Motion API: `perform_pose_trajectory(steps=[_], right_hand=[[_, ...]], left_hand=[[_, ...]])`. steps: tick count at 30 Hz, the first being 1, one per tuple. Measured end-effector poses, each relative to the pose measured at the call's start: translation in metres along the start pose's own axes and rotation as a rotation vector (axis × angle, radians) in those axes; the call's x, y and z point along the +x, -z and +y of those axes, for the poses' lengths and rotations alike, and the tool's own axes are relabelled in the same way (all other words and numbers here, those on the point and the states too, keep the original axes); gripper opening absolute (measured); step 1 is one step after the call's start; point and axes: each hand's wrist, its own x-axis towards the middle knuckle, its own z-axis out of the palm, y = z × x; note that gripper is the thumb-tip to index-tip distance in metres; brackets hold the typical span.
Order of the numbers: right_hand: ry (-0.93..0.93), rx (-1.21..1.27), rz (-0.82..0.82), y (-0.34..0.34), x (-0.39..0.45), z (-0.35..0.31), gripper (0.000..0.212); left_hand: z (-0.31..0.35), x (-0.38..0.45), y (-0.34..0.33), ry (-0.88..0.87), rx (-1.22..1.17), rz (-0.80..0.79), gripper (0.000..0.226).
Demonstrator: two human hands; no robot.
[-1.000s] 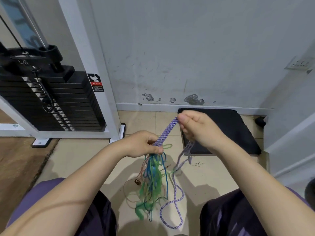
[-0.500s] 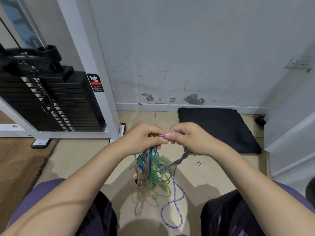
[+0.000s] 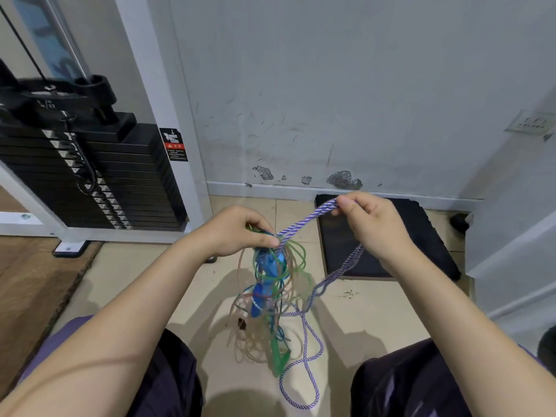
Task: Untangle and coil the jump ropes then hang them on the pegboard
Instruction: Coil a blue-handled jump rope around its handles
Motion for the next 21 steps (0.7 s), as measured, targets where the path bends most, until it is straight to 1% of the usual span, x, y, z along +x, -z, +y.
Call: perform_pose_trajectory(steps=[2, 4, 6, 7, 9, 11, 14, 15, 17, 18, 19, 21], right_hand=[[-0.044, 0.011, 0.070, 0.009, 0.004, 0.003, 0.027], [-0.049, 0.005, 0.110, 0.016, 0.006, 0.008, 0.025], [-0.038, 0.013, 0.103, 0.017, 0.006, 0.011, 0.024], [-0.034, 0.017, 0.076, 0.016, 0.006, 0.013, 0.024], [-0.031, 0.015, -0.019, 0.011, 0.002, 0.011, 0.024], [-0.019, -0.007, -0.136, 0.005, -0.002, 0.009, 0.023], [-0.041, -0.014, -0.328, -0.007, -0.009, 0.004, 0.009], [-0.049, -0.019, -0.391, -0.012, -0.011, 0.002, 0.010], [-0.057, -0.080, -0.490, -0.021, -0.013, 0.003, 0.026], [-0.053, -0.118, -0.503, -0.024, -0.014, 0.003, 0.029], [-0.045, -0.152, -0.488, -0.025, -0.012, 0.006, 0.026], [-0.033, -0.218, -0.423, -0.021, -0.007, 0.013, 0.022]], left_hand=[[-0.002, 0.001, 0.006, 0.009, 0.015, 0.067, 0.018], [-0.005, 0.001, 0.012, 0.024, -0.005, 0.198, 0.015], [-0.006, -0.001, 0.018, 0.027, -0.121, 0.305, 0.011], [-0.006, -0.003, 0.021, 0.015, -0.210, 0.323, 0.010], [0.000, -0.007, 0.021, -0.015, -0.348, 0.298, 0.008], [0.007, -0.011, 0.015, -0.036, -0.410, 0.260, 0.010], [0.013, -0.014, 0.005, -0.059, -0.469, 0.214, 0.010], [0.015, -0.015, 0.001, -0.067, -0.477, 0.195, 0.009], [0.019, -0.015, -0.007, -0.077, -0.483, 0.161, 0.005], [0.020, -0.015, -0.009, -0.083, -0.494, 0.154, 0.003], [0.020, -0.015, -0.009, -0.090, -0.509, 0.158, 0.004], [0.017, -0.013, -0.003, -0.105, -0.566, 0.204, 0.007]])
